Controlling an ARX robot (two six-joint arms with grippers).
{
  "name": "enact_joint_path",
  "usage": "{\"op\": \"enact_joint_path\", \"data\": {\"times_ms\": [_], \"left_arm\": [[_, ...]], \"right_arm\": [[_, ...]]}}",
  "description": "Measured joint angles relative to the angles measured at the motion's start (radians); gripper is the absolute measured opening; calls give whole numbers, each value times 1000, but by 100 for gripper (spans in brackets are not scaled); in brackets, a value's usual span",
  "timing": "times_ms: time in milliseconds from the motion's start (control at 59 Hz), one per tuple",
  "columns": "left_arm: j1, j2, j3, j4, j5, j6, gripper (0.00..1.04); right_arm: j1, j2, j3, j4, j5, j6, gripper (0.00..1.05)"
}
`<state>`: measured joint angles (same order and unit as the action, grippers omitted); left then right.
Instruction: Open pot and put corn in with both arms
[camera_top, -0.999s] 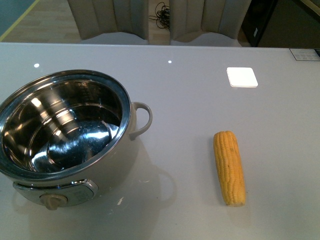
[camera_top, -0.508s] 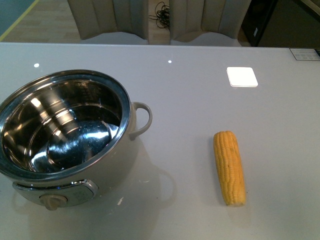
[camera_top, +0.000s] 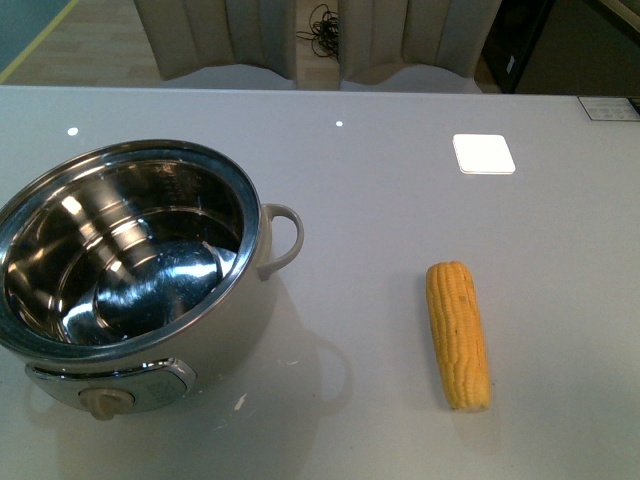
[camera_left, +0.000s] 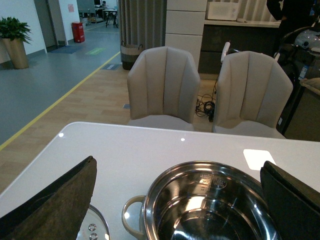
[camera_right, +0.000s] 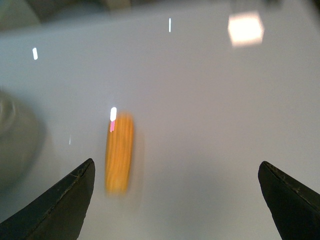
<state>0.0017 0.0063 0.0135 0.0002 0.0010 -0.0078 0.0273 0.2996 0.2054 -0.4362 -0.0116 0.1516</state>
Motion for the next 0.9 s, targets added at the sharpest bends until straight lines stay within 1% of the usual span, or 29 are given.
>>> {"op": "enact_joint_path", "data": {"times_ms": [34, 85, 152, 220, 322, 406, 576, 660, 745, 813, 898], "left_arm": [[0, 0, 0, 0, -1, 0, 98], [0, 0, 0, 0, -1, 0, 98], [0, 0, 0, 0, -2, 0, 98], [0, 0, 0, 0, -1, 0, 98], [0, 0, 0, 0, -1, 0, 98], [0, 0, 0, 0, -1, 0, 98], [0, 0, 0, 0, -2, 0, 98], [0, 0, 0, 0, -2, 0, 98], [0, 0, 0, 0, -2, 0, 98], [0, 0, 0, 0, -2, 0, 98], [0, 0, 0, 0, -1, 0, 98]], "right_arm": [[16, 78, 28, -79, 0, 36, 96], [38, 156, 39, -132, 5, 73, 96], [70, 244, 40, -121, 12, 110, 96], [90, 311, 42, -76, 20, 129, 96], [110, 424, 50, 30, 27, 138, 96], [122, 565, 60, 153, 31, 138, 96], [159, 926, 99, 438, 8, 140, 96], [171, 1073, 124, 544, -8, 135, 96], [201, 1304, 180, 697, -26, 115, 96], [225, 1436, 226, 760, -32, 113, 96], [246, 1531, 268, 792, -35, 113, 96]]}}
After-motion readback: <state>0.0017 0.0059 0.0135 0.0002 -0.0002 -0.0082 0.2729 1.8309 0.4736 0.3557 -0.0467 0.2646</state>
